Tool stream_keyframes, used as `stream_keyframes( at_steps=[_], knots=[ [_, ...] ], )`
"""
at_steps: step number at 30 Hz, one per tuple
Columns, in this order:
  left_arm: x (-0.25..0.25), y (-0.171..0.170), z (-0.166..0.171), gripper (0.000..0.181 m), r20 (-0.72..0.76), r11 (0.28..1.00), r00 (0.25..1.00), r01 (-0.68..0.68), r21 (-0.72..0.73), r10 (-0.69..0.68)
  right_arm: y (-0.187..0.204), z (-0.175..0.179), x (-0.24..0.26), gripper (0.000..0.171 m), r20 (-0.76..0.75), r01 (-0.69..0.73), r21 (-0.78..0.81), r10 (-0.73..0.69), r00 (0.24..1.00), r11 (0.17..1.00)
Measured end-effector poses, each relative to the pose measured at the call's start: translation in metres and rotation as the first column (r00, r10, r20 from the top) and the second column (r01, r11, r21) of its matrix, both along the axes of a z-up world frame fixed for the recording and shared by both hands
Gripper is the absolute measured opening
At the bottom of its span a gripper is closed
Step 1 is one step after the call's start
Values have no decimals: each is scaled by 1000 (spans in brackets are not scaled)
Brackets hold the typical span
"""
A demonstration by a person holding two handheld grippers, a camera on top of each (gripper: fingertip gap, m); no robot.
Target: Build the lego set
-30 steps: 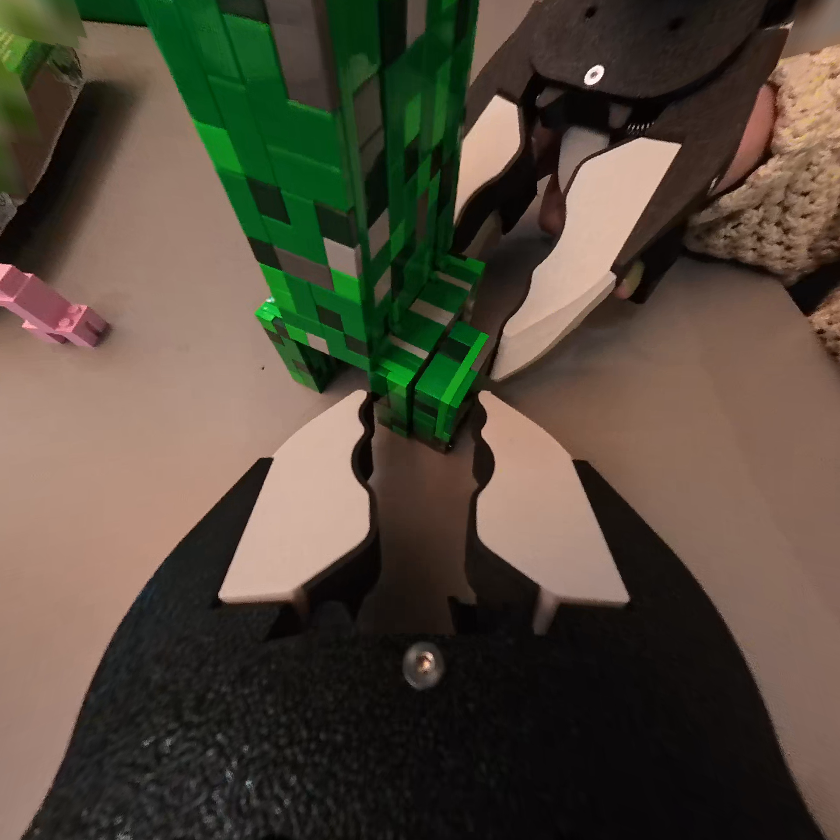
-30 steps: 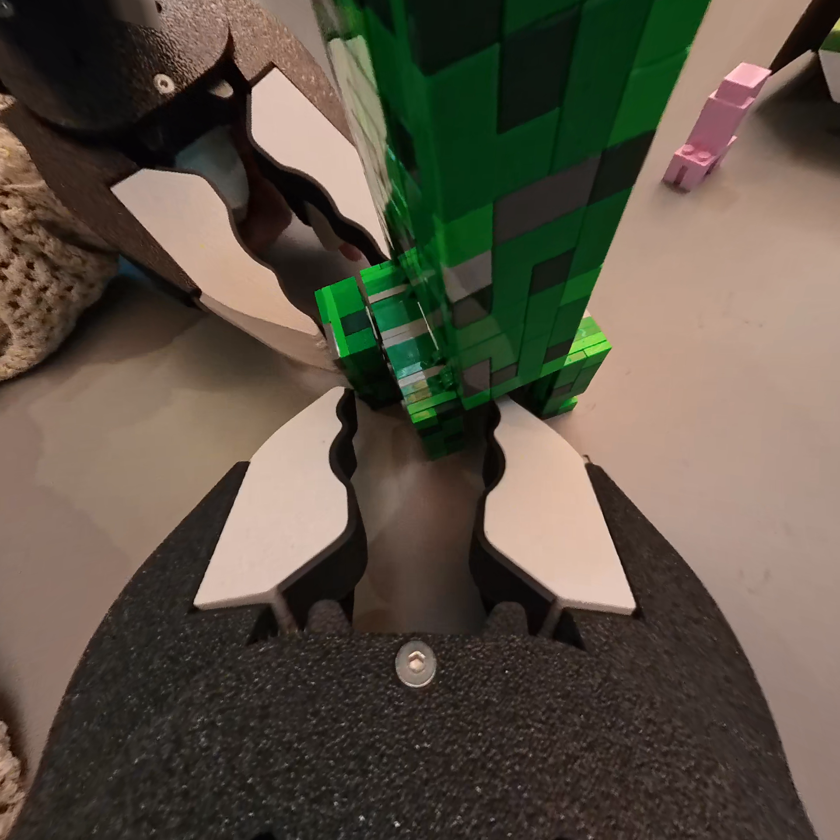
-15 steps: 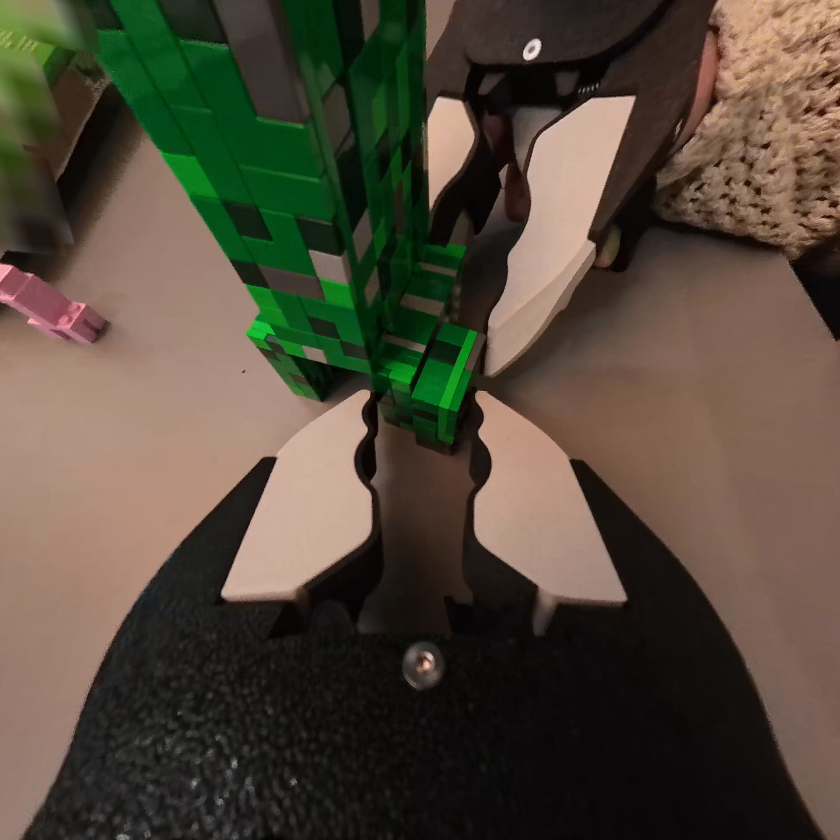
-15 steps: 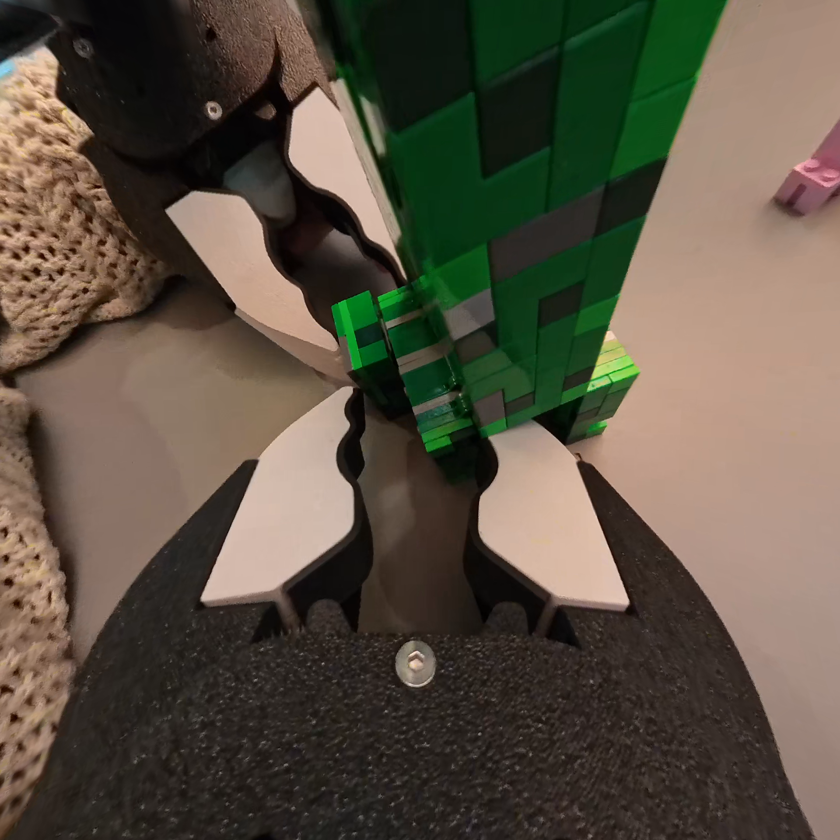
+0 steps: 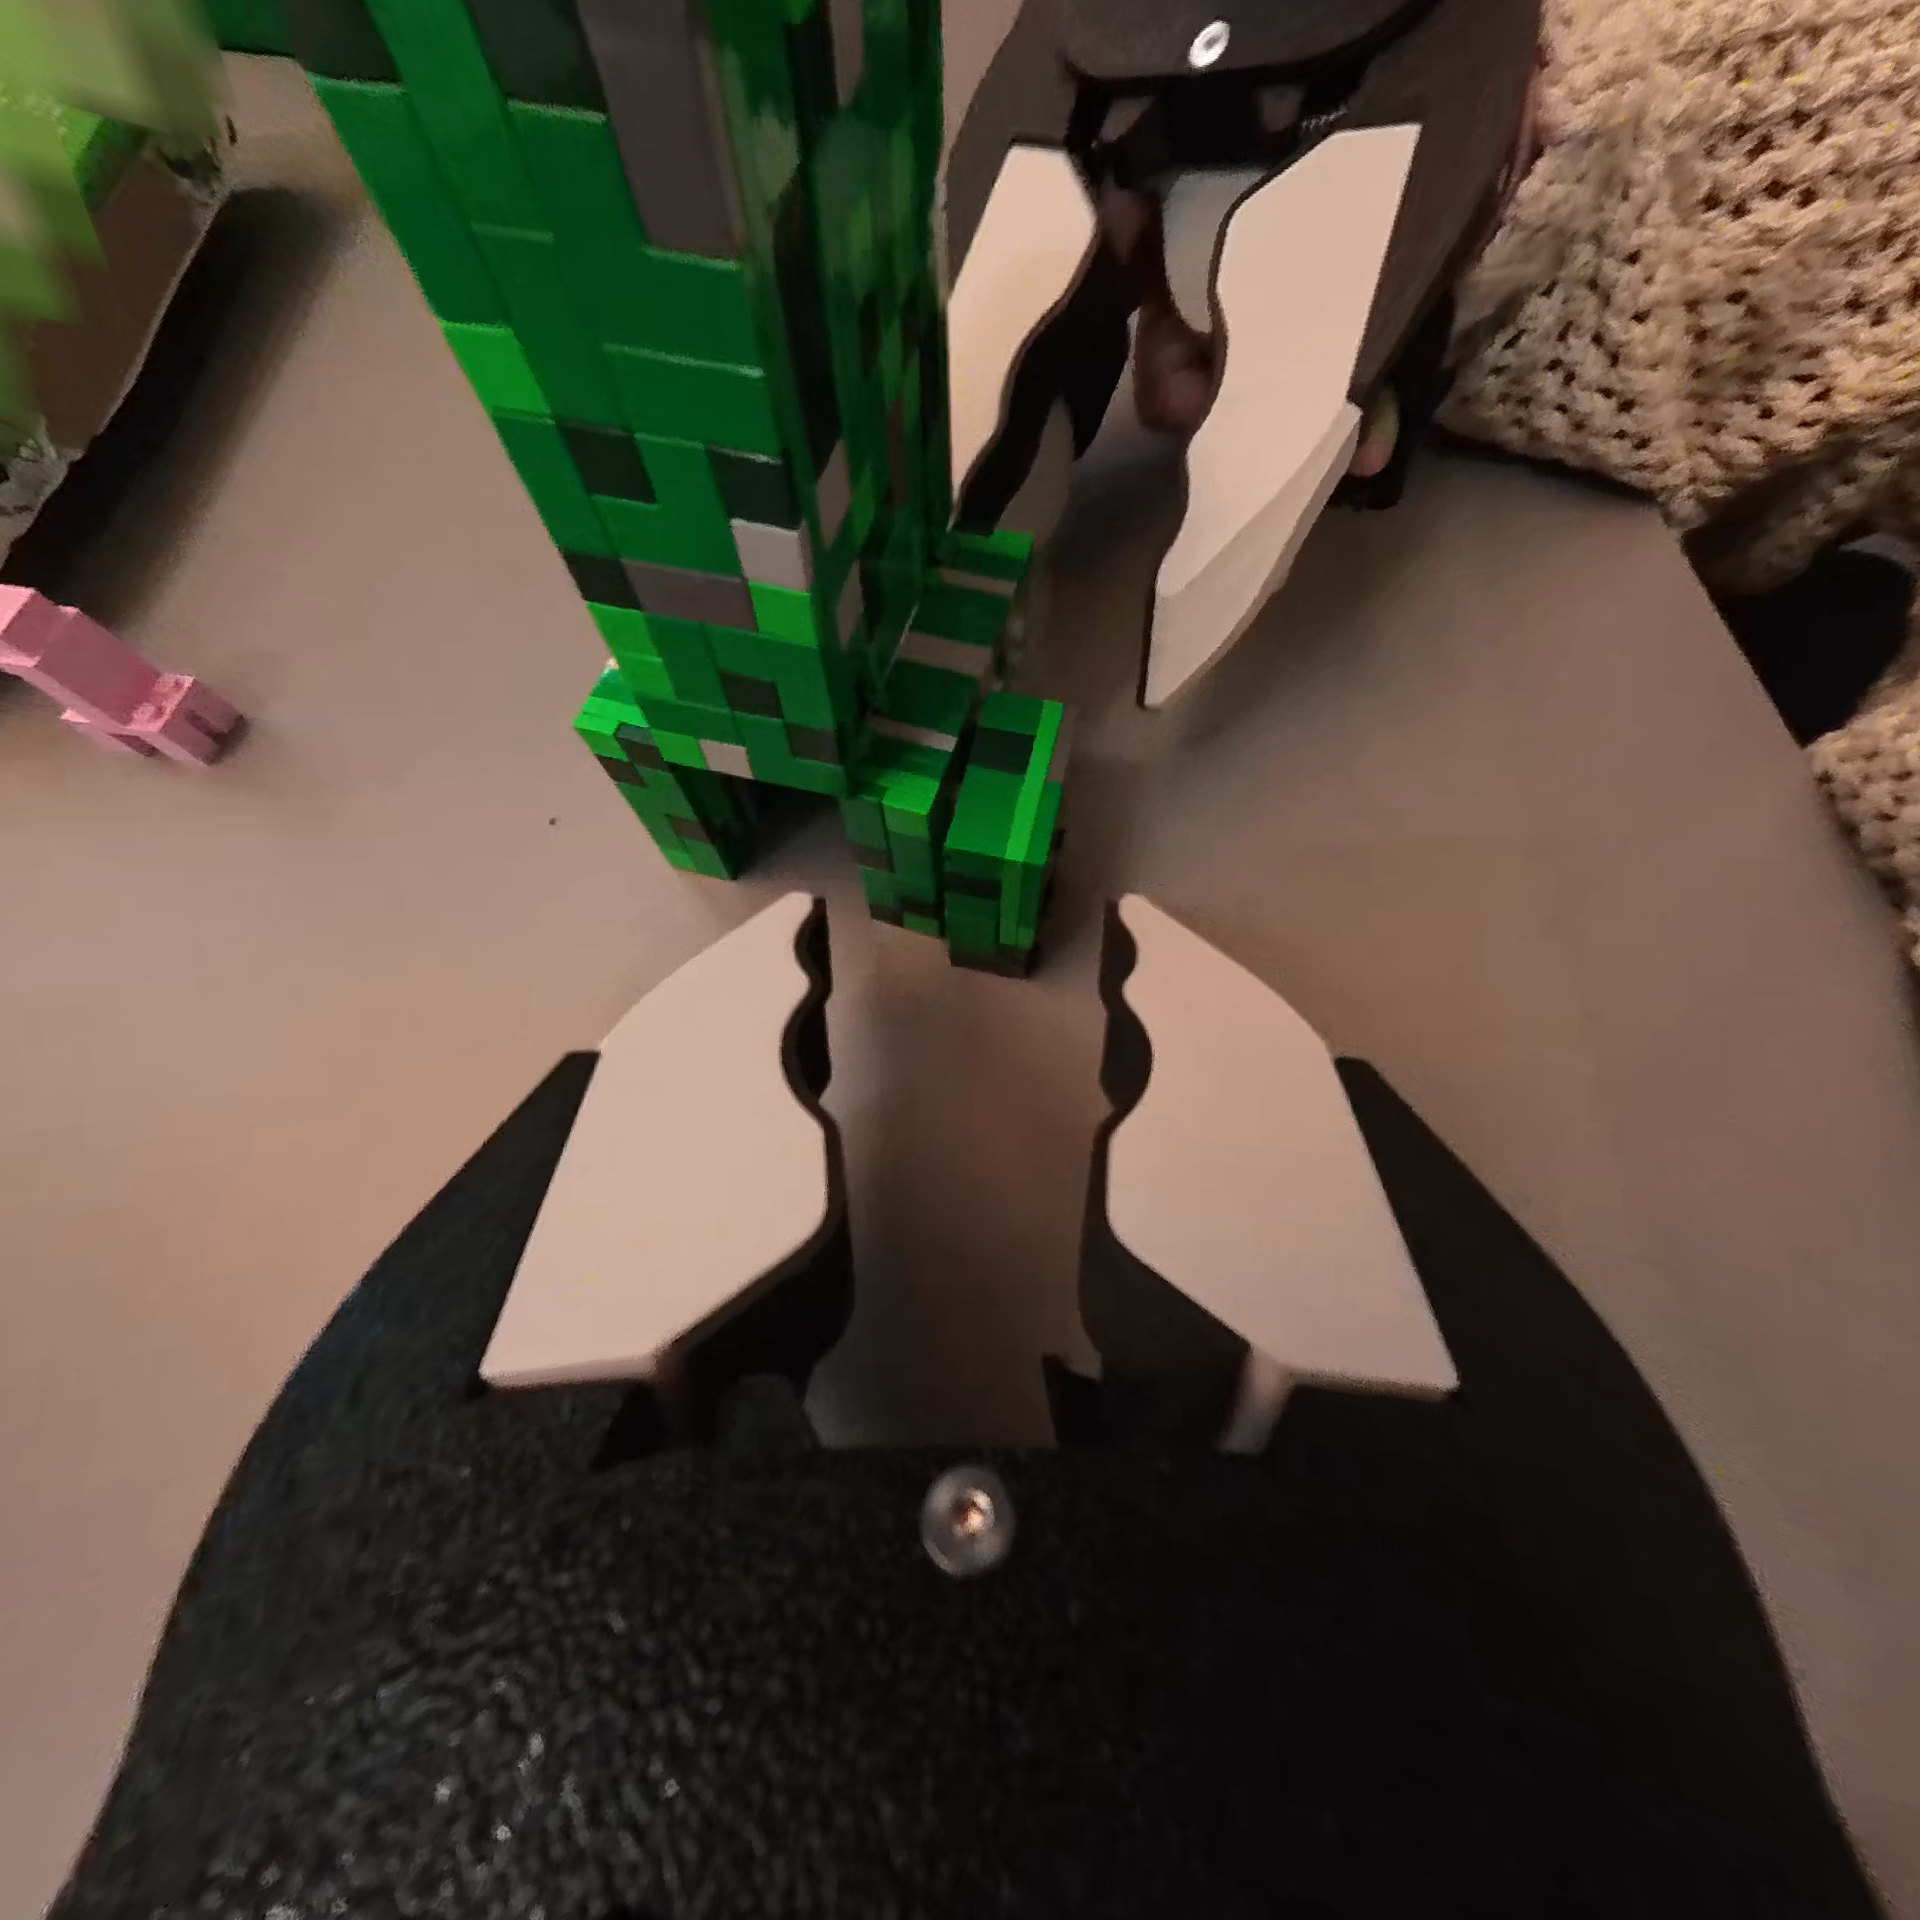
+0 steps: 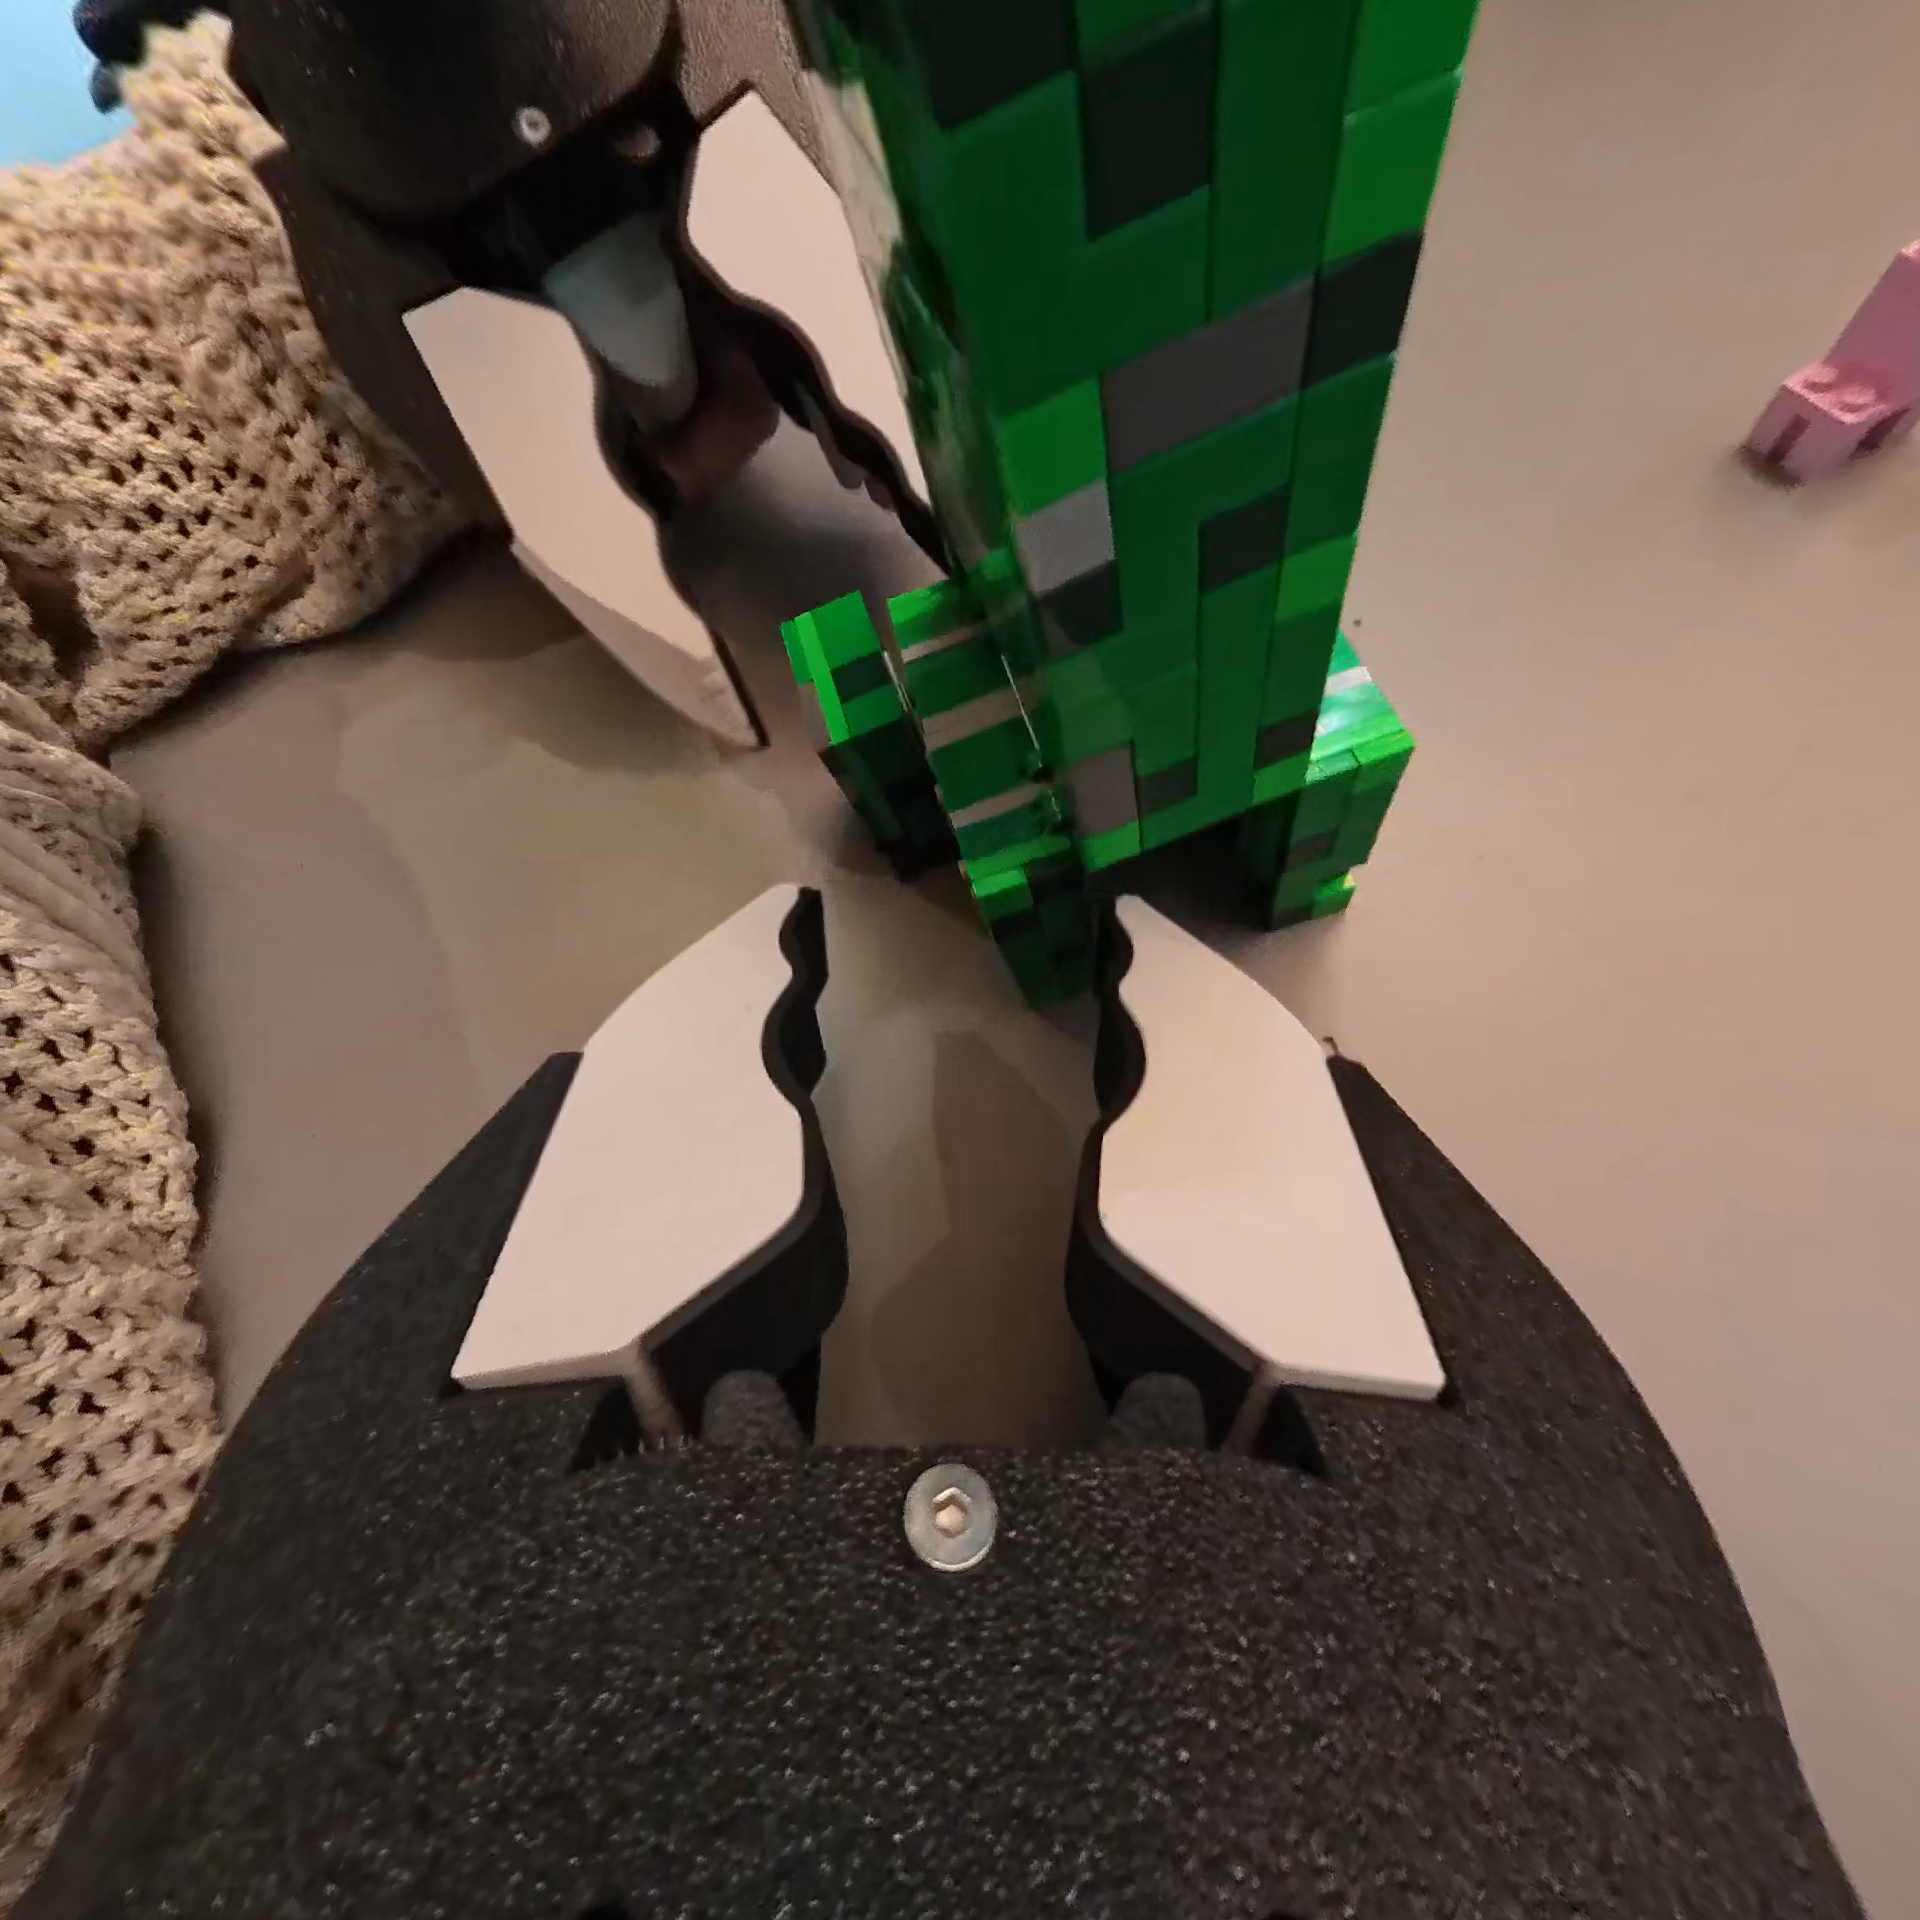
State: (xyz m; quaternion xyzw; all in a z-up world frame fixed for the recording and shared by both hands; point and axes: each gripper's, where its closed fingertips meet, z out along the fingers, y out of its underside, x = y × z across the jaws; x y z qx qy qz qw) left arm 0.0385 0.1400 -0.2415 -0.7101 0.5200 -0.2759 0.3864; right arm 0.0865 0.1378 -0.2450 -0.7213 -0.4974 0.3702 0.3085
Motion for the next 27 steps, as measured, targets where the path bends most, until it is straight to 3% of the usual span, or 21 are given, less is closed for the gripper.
stream_keyframes(
  at_steps=[5,8,13,27],
  knots=[
    [-5,-5,3,23,18,999,1000,4,-38,-3,-1,-1,7,44,11,41,14,-41,999,999],
    [-3,-5,-2,18,-7,1000,1000,-3,-25,3,2,-2,7,40,20,55,17,-56,998,998],
    [5,2,-4,28,-30,996,998,-47,69,50,5,-4,5,36,40,61,27,-62,997,998],
    [7,6,-4,22,-21,989,996,-85,118,88,9,-7,4,29,66,82,56,-86,994,995]
  ],
)
